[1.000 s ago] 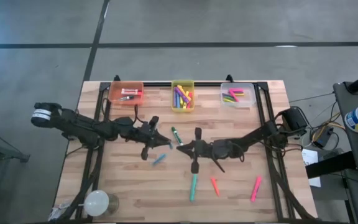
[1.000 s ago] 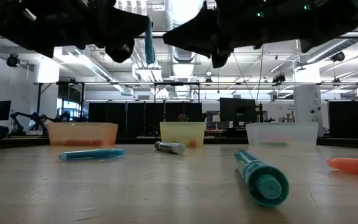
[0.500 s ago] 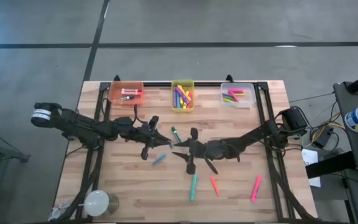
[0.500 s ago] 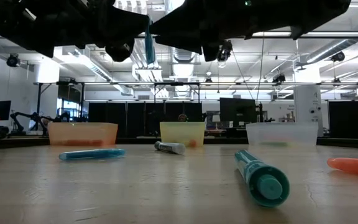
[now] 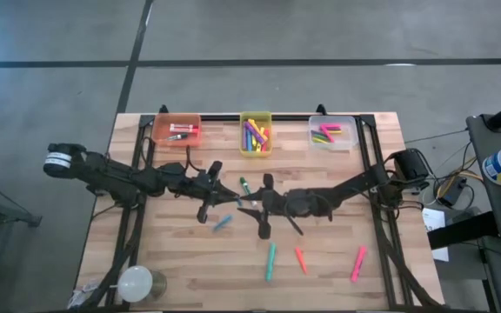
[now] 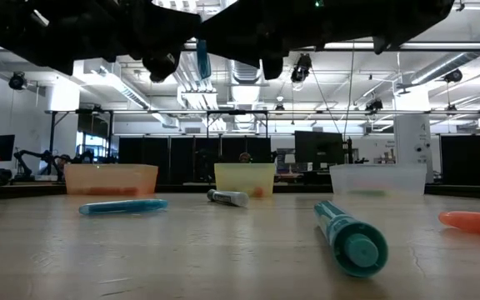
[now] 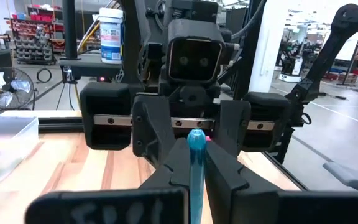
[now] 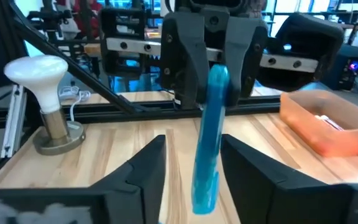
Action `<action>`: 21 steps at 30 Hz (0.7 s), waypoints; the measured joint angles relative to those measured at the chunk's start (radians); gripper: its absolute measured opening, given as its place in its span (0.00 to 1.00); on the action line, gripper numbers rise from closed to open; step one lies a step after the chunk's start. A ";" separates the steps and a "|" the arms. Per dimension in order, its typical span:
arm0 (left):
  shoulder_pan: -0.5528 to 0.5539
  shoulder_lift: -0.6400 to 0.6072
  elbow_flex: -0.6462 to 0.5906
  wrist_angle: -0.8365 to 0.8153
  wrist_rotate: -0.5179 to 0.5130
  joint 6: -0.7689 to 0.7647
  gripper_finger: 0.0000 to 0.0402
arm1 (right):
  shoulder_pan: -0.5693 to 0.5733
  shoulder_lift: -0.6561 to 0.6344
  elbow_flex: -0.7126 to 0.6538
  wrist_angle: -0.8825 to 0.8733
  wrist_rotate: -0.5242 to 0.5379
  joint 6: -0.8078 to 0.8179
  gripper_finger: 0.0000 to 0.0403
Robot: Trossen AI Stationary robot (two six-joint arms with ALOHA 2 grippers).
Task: Pick & Place Markers
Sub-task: Put the left blue pen into the transparent bin
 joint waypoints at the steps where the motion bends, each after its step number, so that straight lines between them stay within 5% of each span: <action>1: 0.000 0.000 0.000 0.003 0.000 0.000 0.05 | -0.001 0.000 0.003 0.002 -0.006 -0.001 0.34; 21: 0.000 0.000 0.000 0.023 -0.001 -0.004 0.08 | -0.031 0.000 0.017 -0.009 -0.016 -0.018 0.09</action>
